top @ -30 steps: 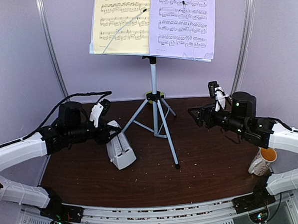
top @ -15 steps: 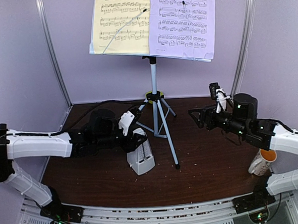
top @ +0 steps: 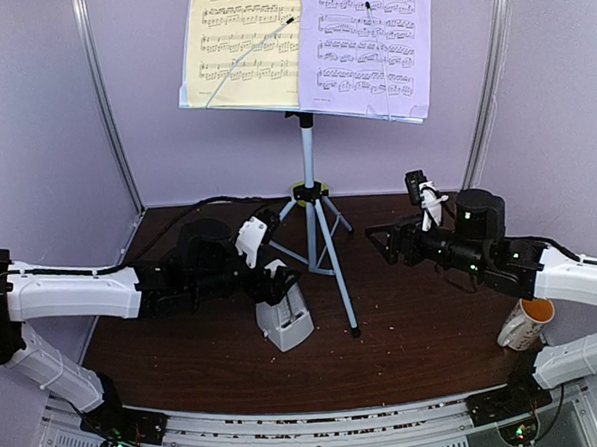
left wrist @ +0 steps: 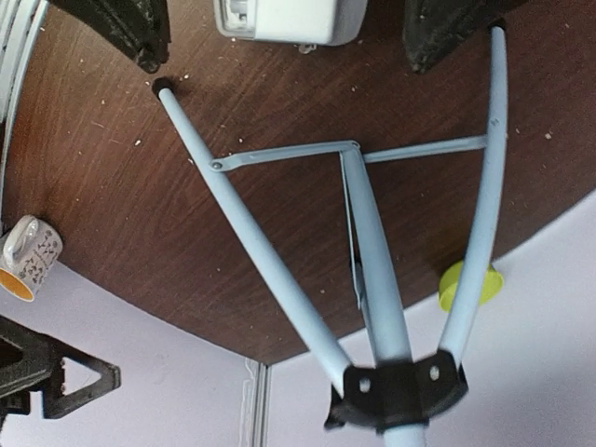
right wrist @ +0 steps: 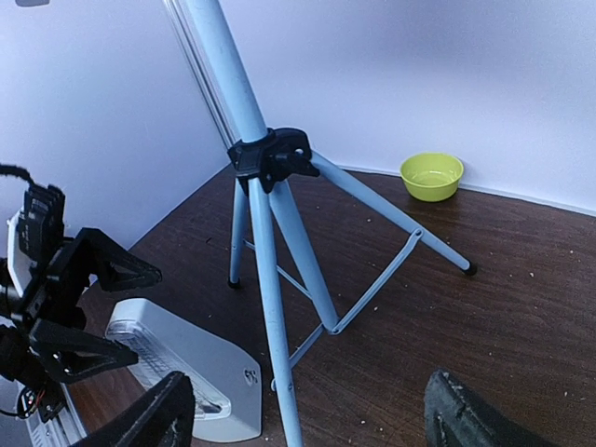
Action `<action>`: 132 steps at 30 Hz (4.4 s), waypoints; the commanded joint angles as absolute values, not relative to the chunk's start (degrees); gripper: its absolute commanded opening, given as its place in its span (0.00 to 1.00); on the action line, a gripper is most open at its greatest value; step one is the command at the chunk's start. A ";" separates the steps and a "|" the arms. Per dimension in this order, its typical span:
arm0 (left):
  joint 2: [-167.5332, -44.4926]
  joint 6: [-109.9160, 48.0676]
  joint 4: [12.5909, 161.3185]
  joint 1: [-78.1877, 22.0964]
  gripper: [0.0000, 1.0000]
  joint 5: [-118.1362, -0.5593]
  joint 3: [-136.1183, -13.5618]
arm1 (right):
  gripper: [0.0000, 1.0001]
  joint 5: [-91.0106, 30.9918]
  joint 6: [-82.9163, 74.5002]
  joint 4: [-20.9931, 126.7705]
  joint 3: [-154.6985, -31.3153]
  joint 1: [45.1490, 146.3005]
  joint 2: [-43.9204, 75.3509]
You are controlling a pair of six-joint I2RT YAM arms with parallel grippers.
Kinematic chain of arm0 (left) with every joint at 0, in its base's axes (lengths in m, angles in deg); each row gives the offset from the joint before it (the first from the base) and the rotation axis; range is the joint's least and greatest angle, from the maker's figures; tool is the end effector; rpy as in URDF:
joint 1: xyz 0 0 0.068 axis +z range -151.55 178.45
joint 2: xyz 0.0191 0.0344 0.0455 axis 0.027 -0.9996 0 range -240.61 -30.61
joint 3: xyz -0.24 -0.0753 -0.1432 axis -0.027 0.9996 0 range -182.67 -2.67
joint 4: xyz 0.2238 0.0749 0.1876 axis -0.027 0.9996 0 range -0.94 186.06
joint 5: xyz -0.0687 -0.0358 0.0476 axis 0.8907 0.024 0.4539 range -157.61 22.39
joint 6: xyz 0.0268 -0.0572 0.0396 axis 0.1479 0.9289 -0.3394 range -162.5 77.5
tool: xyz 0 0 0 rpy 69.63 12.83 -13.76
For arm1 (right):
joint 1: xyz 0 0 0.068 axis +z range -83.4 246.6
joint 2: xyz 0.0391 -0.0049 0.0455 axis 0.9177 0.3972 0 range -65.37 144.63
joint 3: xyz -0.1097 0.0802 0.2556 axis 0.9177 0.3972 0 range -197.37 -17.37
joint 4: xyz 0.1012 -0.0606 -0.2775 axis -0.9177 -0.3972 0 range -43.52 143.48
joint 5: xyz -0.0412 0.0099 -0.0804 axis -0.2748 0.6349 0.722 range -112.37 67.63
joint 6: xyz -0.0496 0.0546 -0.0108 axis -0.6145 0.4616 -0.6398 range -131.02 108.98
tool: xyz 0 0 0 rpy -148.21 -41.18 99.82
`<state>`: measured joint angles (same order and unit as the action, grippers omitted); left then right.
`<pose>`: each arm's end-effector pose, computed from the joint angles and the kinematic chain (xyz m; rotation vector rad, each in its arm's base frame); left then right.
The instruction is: Set up the instrument practice props
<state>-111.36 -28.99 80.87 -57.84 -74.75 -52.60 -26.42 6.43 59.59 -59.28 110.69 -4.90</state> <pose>0.2162 -0.3101 0.2428 0.6594 1.9144 -0.6680 0.2168 0.2163 0.2941 -0.4813 1.8028 0.8231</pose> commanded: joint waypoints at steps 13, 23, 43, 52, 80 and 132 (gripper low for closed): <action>-87.56 -27.29 76.75 -45.36 0.98 -67.64 -27.64 | 0.93 -14.29 10.97 56.01 -72.47 124.79 6.47; -91.53 -33.67 63.45 -45.41 0.94 -65.39 -16.34 | 1.00 -10.19 11.95 50.82 -85.47 132.44 22.47; -120.60 -50.33 32.14 -46.28 0.97 -57.67 -16.32 | 0.88 -9.33 10.29 47.16 -91.54 132.92 32.90; -126.33 -53.47 30.36 -46.29 0.97 -55.06 -18.48 | 0.72 -9.10 10.08 46.48 -91.96 132.78 33.76; -131.79 -56.70 30.31 -45.92 0.87 -56.95 -21.74 | 0.66 -9.24 10.66 46.69 -92.27 132.17 34.17; -131.92 -57.10 36.67 -42.51 0.78 -49.16 -25.31 | 0.51 -10.64 6.34 47.71 -90.76 131.95 32.31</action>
